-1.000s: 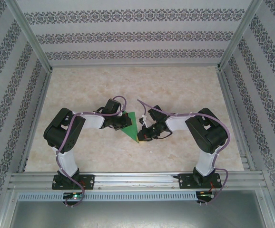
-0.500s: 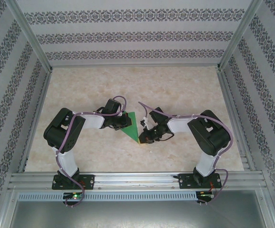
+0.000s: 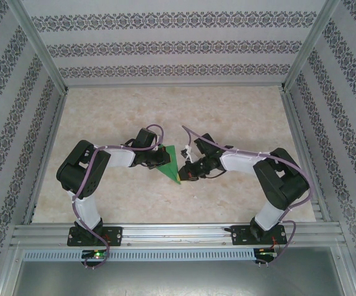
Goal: Fold a paper plane with a square sheet of paper (fold left side to right side)
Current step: Fourth fold the wing at the center of the table.
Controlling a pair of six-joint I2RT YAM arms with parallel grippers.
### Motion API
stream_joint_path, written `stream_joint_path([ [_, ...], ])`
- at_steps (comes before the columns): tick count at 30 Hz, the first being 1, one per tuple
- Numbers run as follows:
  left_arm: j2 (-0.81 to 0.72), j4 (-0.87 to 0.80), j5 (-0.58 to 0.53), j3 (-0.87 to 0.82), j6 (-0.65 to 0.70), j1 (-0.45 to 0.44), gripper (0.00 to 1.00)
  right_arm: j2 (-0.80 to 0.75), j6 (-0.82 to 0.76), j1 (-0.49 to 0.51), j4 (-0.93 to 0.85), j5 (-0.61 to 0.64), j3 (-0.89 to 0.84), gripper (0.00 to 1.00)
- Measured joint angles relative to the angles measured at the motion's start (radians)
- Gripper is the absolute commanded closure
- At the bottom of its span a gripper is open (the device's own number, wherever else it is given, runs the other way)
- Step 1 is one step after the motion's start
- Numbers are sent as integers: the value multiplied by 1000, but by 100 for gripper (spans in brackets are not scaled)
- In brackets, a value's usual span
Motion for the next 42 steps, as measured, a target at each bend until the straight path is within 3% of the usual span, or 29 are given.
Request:
stream_joint_path([
  [16,-1,0,0,0,0,0,100,159,51,15,89,100,94,100],
  [42,-1,8,0,-5,0,0,99,168,16,28,56,153,94,100],
])
